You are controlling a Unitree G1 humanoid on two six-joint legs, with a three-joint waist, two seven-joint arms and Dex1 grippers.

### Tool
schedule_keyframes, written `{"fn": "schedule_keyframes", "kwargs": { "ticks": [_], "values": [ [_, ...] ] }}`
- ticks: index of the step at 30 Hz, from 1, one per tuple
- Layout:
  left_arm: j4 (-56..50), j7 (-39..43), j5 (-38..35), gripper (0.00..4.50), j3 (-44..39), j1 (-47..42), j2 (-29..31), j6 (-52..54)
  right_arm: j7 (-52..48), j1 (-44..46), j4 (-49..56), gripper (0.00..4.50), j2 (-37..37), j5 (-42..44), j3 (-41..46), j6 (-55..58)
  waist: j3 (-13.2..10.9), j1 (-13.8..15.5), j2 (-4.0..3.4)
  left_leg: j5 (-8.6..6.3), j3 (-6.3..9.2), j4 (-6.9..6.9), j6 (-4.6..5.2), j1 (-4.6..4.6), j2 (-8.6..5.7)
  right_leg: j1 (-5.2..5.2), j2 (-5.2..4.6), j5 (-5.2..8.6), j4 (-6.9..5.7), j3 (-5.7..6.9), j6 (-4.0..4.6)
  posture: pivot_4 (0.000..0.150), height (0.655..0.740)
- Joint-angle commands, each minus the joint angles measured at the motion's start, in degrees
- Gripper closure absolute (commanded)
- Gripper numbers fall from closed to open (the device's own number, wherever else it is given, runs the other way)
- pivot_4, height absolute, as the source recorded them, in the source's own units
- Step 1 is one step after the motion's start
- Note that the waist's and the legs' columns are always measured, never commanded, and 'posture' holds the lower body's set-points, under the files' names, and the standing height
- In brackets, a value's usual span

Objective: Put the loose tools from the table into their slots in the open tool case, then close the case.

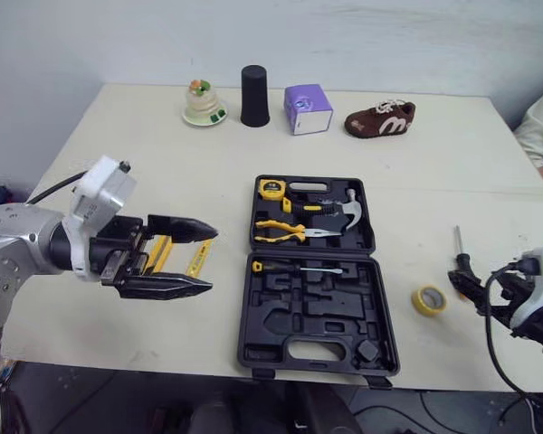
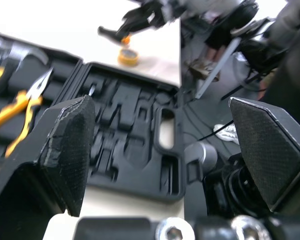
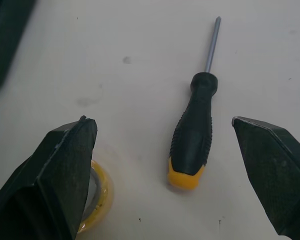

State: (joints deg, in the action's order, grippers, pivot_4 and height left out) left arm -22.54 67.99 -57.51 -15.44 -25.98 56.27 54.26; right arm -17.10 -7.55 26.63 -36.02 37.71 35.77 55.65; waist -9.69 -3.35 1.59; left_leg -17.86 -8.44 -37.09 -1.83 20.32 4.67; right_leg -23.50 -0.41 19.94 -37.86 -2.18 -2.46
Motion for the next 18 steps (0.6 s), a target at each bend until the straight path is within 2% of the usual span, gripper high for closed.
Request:
{"fn": "schedule_keyframes", "kwargs": {
  "ticks": [1,4,11,14,17,18],
  "values": [
    [-1.39,-0.28,-0.6,0.03,0.56,-0.41,-0.06,-1.1,2.99,1.1,-2.03,0.0,2.85,-4.0,-1.17,-5.25,0.0,0.0,0.0,0.0,0.0,-0.01,0.0,0.0,0.0,0.0,0.0,0.0,0.0,0.0,-0.01,0.15,0.7339],
    [-0.81,0.04,0.38,0.03,0.89,-0.05,0.31,-2.52,3.49,2.06,-4.32,0.0,5.53,-4.94,-1.68,-7.87,-0.01,-0.12,-0.02,0.0,-0.06,0.0,0.0,0.01,-0.01,-0.02,0.01,-0.01,0.0,-0.04,-0.02,0.15,0.7339],
    [-1.07,-0.15,2.45,0.03,1.8,0.22,0.24,-5.54,2.42,0.14,-8.41,0.0,5.27,-10.59,-5.13,-13.18,-0.02,-0.03,-0.04,0.02,-0.08,0.0,-0.02,0.0,0.0,-0.03,0.04,-0.01,0.0,-0.07,-0.02,0.15,0.7339],
    [-2.12,0.27,4.83,0.0,3.87,0.36,0.62,-7.36,3.84,0.18,-8.4,0.86,7.1,-10.62,-4.66,-13.64,-0.02,-0.02,-0.04,0.02,-0.08,-0.01,-0.01,-0.01,0.0,-0.01,0.04,-0.01,0.01,-0.08,-0.02,0.15,0.7339],
    [-1.57,-0.39,4.25,0.0,5.16,-2.19,-0.23,-7.01,4.42,-0.27,-7.85,2.33,8.09,-10.29,-3.72,-13.94,-0.02,-0.01,-0.03,0.03,-0.07,-0.02,-0.01,-0.01,0.0,-0.01,0.04,-0.01,-0.01,-0.08,-0.03,0.15,0.7339],
    [-1.2,-0.36,4.33,0.0,5.68,-2.97,-0.45,-7.1,4.25,-0.59,-7.56,2.95,8.04,-10.2,-3.32,-14.18,-0.02,0.0,-0.03,0.03,-0.07,-0.02,-0.01,-0.01,0.0,-0.01,0.04,-0.02,-0.01,-0.09,-0.04,0.15,0.7339]
  ]
}}
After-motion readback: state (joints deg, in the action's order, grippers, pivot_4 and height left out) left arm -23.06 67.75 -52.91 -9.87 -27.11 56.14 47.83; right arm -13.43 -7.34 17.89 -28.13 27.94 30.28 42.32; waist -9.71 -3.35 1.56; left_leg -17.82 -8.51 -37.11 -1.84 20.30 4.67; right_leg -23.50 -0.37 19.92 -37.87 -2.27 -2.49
